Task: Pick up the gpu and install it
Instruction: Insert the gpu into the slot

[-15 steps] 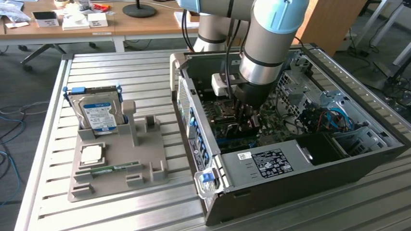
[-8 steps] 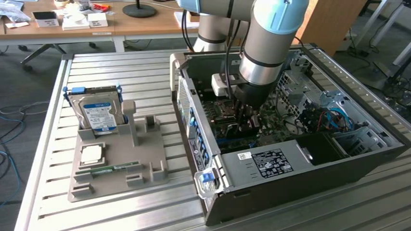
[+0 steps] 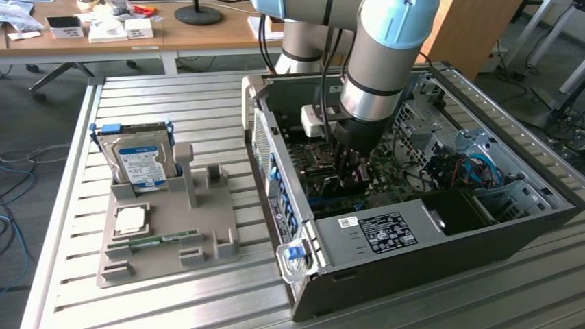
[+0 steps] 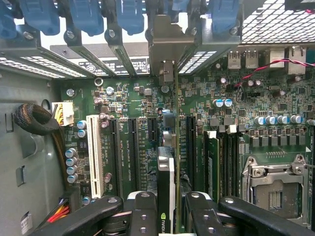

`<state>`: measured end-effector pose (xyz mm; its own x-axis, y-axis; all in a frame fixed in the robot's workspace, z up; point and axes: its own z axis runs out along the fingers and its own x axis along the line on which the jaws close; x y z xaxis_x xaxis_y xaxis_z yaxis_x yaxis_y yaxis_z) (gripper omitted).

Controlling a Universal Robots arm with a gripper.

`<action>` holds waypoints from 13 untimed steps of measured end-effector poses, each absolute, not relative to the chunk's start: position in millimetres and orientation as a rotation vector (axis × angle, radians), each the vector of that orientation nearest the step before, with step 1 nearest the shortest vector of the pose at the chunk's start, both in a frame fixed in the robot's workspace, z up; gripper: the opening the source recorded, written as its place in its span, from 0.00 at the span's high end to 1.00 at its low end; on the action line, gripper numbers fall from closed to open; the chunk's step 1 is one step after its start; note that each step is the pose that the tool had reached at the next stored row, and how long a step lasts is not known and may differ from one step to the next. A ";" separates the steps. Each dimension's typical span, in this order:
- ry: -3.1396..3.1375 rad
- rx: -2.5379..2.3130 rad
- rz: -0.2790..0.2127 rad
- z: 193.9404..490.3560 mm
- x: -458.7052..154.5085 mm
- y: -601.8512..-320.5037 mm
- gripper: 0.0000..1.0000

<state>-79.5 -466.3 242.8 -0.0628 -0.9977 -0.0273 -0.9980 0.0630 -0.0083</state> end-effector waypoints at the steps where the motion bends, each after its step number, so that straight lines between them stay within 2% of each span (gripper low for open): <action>1: 2.272 -2.133 0.020 242.8 -79.5 -466.3 0.73; 13: 2.272 -2.133 0.020 242.8 -79.5 -466.3 0.73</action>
<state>-79.5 -466.3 242.8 -0.0628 -0.9977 -0.0273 -0.9980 0.0631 -0.0083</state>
